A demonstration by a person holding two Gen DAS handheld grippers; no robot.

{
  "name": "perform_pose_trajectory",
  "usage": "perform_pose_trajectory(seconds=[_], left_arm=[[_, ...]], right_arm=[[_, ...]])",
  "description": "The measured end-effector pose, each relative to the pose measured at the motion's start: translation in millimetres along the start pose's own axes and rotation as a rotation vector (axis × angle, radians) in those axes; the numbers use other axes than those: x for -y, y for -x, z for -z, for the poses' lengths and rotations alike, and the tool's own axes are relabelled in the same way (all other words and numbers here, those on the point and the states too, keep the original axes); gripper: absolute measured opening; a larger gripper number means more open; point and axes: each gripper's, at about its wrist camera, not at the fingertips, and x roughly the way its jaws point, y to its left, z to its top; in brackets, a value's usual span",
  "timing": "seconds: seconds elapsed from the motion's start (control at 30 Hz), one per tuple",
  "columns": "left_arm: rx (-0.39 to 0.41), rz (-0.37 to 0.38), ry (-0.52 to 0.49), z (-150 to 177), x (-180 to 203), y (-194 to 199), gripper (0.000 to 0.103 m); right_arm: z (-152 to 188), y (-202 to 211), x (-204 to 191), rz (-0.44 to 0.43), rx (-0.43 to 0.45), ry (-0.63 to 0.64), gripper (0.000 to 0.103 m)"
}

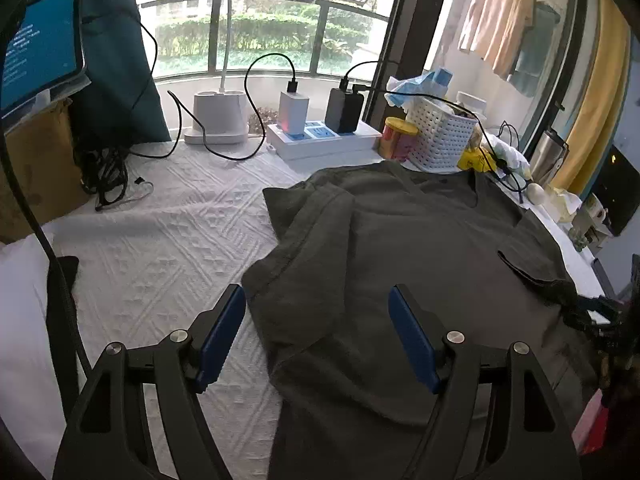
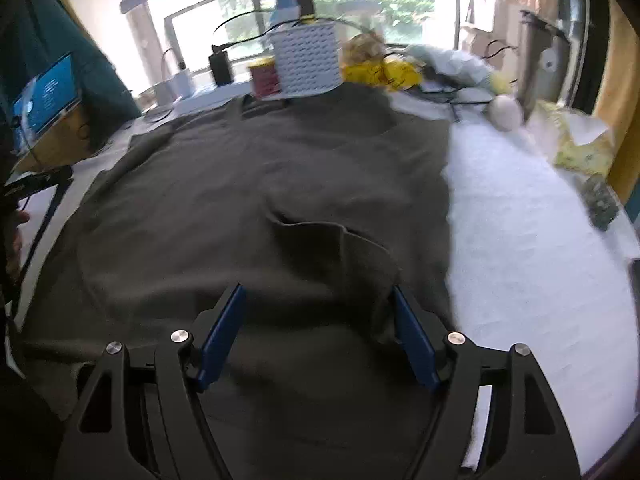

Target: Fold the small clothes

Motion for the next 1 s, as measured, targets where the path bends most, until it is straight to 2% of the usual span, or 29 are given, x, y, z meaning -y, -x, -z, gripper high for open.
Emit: perform_pose_trajectory(seconds=[0.1, 0.2, 0.43, 0.53, 0.6, 0.67, 0.7, 0.77, 0.8, 0.83, 0.93, 1.0], left_arm=[[-0.007, -0.005, 0.007, 0.1, -8.5, -2.1, 0.077], [-0.024, -0.004, 0.016, -2.7, -17.3, -7.8, 0.077], [-0.043, 0.035, -0.024, -27.3, -18.0, -35.8, 0.077], [-0.104, 0.071, -0.031, -35.7, -15.7, -64.7, 0.077], [-0.166, 0.064, -0.032, -35.1, -17.9, -84.3, 0.077], [-0.194, 0.057, -0.014, -29.8, -22.7, -92.1, 0.075], [-0.178, 0.080, 0.006, -25.2, -25.8, -89.6, 0.068], [-0.166, 0.106, -0.006, -18.5, -25.6, -84.9, 0.047], [-0.169, 0.100, -0.022, -14.4, -24.6, -83.8, 0.028], [-0.167, 0.102, -0.027, -11.3, -24.0, -81.8, 0.015], [-0.138, 0.093, -0.017, -9.7, -22.5, -72.2, 0.008], [-0.097, 0.077, -0.020, -11.5, -19.4, -59.2, 0.008]], right_arm=[[6.5, -4.9, -16.0, -0.038, -0.053, 0.038, 0.074], [10.9, -3.9, -27.4, -0.020, -0.067, 0.073, 0.074], [-6.1, 12.6, -16.9, 0.005, 0.045, 0.003, 0.074], [-11.8, 10.9, -10.7, 0.028, 0.060, -0.023, 0.074], [-14.1, 9.0, -5.9, 0.036, 0.065, -0.046, 0.074], [-15.1, 9.8, -2.6, 0.031, 0.070, -0.060, 0.074], [-15.0, 10.5, -2.0, 0.030, 0.072, -0.062, 0.074], [-15.0, 9.9, 0.4, 0.027, 0.072, -0.061, 0.074], [-15.0, 8.9, 2.0, 0.024, 0.070, -0.063, 0.074], [-15.1, 7.6, 4.0, 0.021, 0.069, -0.065, 0.074], [-15.8, 5.1, 7.7, 0.013, 0.068, -0.068, 0.074], [-16.8, 5.7, 9.7, 0.005, 0.076, -0.066, 0.074]])
